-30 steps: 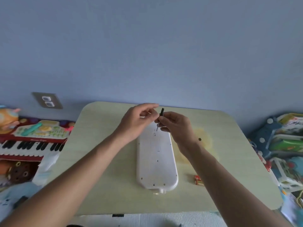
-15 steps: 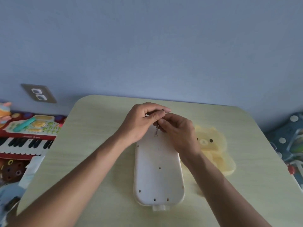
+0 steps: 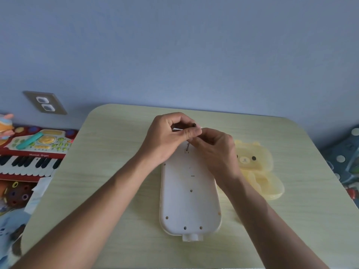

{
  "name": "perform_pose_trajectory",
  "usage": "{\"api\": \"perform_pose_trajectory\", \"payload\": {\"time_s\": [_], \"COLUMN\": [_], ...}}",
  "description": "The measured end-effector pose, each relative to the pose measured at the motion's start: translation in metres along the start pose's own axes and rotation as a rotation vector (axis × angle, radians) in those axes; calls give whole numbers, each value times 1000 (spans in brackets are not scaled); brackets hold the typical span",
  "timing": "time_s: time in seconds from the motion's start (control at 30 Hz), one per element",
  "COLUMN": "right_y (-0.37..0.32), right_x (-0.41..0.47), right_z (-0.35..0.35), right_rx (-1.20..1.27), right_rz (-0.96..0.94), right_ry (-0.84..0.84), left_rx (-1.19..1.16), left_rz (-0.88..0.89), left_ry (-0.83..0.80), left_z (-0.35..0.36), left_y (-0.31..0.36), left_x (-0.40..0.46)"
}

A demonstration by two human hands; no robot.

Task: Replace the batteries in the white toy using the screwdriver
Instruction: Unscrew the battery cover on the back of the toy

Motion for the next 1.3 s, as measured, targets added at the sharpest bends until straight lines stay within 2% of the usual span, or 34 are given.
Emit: {"api": "perform_pose_trajectory", "payload": {"time_s": [0.1,0.2,0.33,0.5,0.7,0.8,0.9,1.0,1.1,1.2,1.3], "right_y": [2,0,-2,-1,-4,-2,-3,-6,-4,-3,-3], "right_x": [1,1,2,1,-1,2,1,0,0,0,1], "right_z": [-1,1,-4,-2,0,-1,-1,-1,-4,-2,-2], "right_rx": [-33,-68,-7,-43,-29,-59,-50,-63,13,-43,-30], "right_rz": [28,23,21,11,24,15,-3,-3,4,-5,15], "right_ry": [-28,-65,-25,-76,-82,-49,-115,-149,-90,-47,-88], "left_rx": [28,53,85,55,57,73,42,75,115,117,121], "left_rz": [20,21,8,51,60,67,71,86,80,81,87], "left_ry": [-55,-10,40,-47,76,24,-43,16,45,30,-6], "left_z": [-3,-6,-6,-4,-8,-2,-4,-7,1,3,1], "left_y": [1,4,4,8,4,7,8,9,11,11,10], "left_x": [-2,-4,-4,-7,-3,-4,-3,-1,-1,-4,-7]}}
Point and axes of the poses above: each hand's wrist, its own x-axis towards the middle knuckle, its own z-axis out of the palm, y = z × x, the point moved 4 cm from there along x, towards the middle knuckle, and after that the axes turned 1 degree about -z, right-handed, at the moved point
